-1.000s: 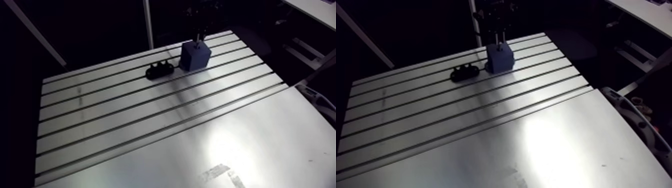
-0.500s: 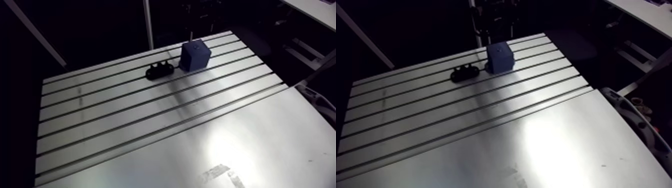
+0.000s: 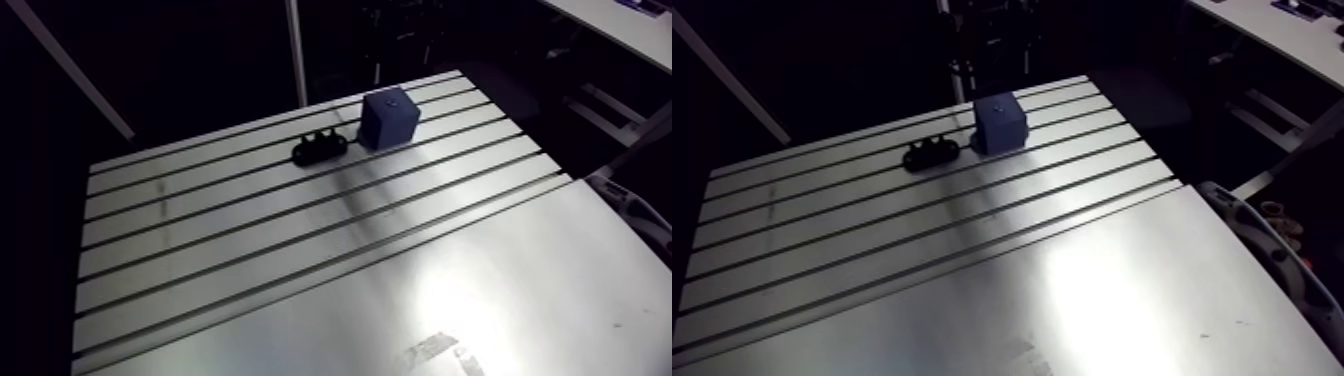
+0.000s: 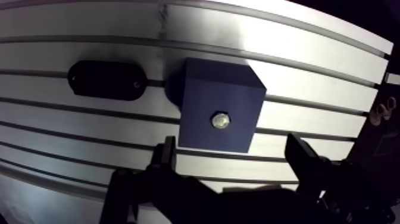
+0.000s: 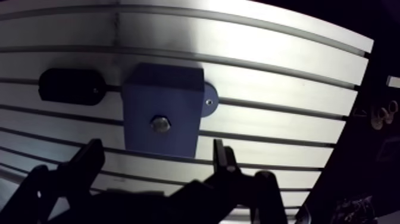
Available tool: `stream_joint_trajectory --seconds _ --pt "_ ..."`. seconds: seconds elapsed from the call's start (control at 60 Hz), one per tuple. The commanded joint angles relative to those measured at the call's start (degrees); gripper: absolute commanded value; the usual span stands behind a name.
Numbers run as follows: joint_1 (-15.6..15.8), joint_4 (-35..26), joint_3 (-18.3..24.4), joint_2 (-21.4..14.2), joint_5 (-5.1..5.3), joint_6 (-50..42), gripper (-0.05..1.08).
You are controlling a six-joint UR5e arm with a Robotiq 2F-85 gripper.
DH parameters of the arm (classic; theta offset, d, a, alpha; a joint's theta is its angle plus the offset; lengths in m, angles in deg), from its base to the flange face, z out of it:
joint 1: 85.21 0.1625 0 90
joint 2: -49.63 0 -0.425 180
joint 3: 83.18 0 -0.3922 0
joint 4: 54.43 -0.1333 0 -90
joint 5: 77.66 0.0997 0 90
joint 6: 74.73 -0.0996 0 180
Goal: Pick up the M10 bolt and insert it into the hex recess until seated.
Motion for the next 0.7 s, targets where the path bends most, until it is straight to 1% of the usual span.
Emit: stream_joint_trajectory --seconds 0.017,0.05,0.067,0.083,0.1,0.117,0.133,0.15,0.167,0.183,0.2,0.217,0.233,0.25,0.267,0.283,0.35,0.5,0.7 --pt "-0.1 0.0 -0.9 -1.5 -0.12 -1.5 0.01" --pt "-0.1 0.0 -0.9 -1.5 -0.12 -1.6 0.03" --pt "-0.1 0.0 -0.9 -1.5 -0.12 -1.6 0.09" --pt "-0.1 0.0 -0.9 -1.5 -0.12 -1.6 0.09" --pt "-0.1 0.0 -1.0 -1.5 0.10 -1.6 0.17" --pt "-0.1 0.0 -1.0 -1.5 0.10 -1.6 0.17" --pt "-0.2 0.0 -1.1 -1.6 0.21 -1.7 0.34" --pt "-0.2 0.0 -1.3 -1.9 0.23 -2.0 0.55" --pt "-0.2 0.0 -1.3 -1.9 0.23 -2.0 0.55" --pt "-0.2 0.3 -1.5 -2.3 0.23 -2.7 0.73" --pt "-0.2 0.3 -1.5 -2.3 0.23 -2.7 0.73" --pt "-0.3 1.1 -1.8 -2.7 0.23 -3.4 0.89" --pt "-0.3 1.1 -1.8 -2.7 0.23 -3.4 0.89" --pt "-0.3 2.4 -2.2 -2.9 0.23 -4.0 0.99" --pt "-0.3 2.4 -2.2 -2.9 0.23 -4.0 0.99" --pt "-0.4 3.6 -2.8 -3.0 0.31 -3.7 1.04" --pt "-0.4 4.9 -3.4 -3.1 0.33 -3.6 1.07" --pt "-0.3 5.0 -4.0 -2.9 0.57 -3.6 1.08" --pt "-0.2 5.1 -4.6 -2.7 0.58 -3.6 1.08"
